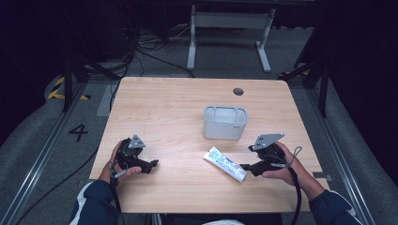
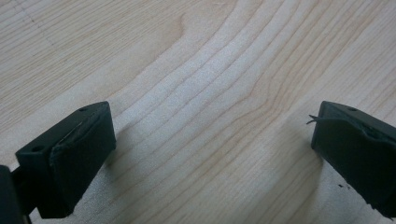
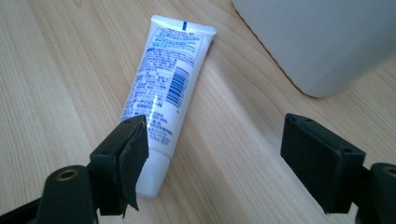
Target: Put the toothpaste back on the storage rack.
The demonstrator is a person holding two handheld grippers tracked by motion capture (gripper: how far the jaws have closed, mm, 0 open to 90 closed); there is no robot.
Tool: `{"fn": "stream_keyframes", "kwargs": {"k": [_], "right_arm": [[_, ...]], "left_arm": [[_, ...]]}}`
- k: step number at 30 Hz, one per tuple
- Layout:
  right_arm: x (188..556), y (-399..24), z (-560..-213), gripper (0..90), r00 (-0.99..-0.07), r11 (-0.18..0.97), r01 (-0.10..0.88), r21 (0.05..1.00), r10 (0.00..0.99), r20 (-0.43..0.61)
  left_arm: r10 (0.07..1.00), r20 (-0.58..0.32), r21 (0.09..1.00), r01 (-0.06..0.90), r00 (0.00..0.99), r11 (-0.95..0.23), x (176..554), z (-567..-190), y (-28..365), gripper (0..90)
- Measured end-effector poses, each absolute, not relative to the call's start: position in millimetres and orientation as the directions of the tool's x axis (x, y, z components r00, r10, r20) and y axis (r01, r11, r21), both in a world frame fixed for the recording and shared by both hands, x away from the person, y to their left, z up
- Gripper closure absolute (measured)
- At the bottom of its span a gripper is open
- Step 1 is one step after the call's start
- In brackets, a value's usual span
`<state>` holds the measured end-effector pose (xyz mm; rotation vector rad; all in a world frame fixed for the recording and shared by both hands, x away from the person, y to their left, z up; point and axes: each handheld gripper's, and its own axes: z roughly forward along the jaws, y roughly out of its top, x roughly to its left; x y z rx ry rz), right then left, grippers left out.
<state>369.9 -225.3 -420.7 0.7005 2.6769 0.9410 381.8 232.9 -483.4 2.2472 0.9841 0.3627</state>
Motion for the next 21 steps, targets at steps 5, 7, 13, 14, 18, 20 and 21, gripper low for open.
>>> {"fn": "stream_keyframes", "kwargs": {"k": [5,7,13,14,18,20,21], "right_arm": [[373,-208,-423,26.4,-0.878,0.710,0.348,0.613,0.476,-0.053],[375,-201,-425,26.5,-0.883,0.721,0.340,0.604,0.465,-0.058],[378,-186,-429,26.7,-0.895,0.743,0.325,0.585,0.441,-0.063],[379,-182,-430,26.9,-0.899,0.745,0.324,0.583,0.435,-0.057],[382,-168,-432,27.2,-0.905,0.759,0.318,0.568,0.422,-0.056],[383,-166,-432,27.3,-0.908,0.764,0.314,0.564,0.416,-0.058],[384,-163,-433,27.4,-0.908,0.766,0.318,0.558,0.416,-0.054]], "left_arm": [[0.733,-0.008,0.662,0.553,0.680,-0.505,382,-484,233,0.1],[0.734,-0.010,0.662,0.555,0.680,-0.504,381,-484,233,0.1],[0.733,-0.008,0.663,0.553,0.680,-0.505,382,-484,233,0.1],[0.733,-0.008,0.663,0.553,0.680,-0.505,382,-484,233,0.1],[0.734,-0.009,0.663,0.553,0.680,-0.505,382,-484,233,0.1],[0.734,-0.011,0.662,0.555,0.679,-0.504,381,-484,233,0.1],[0.733,-0.008,0.663,0.552,0.680,-0.505,382,-484,233,0.1]]}}
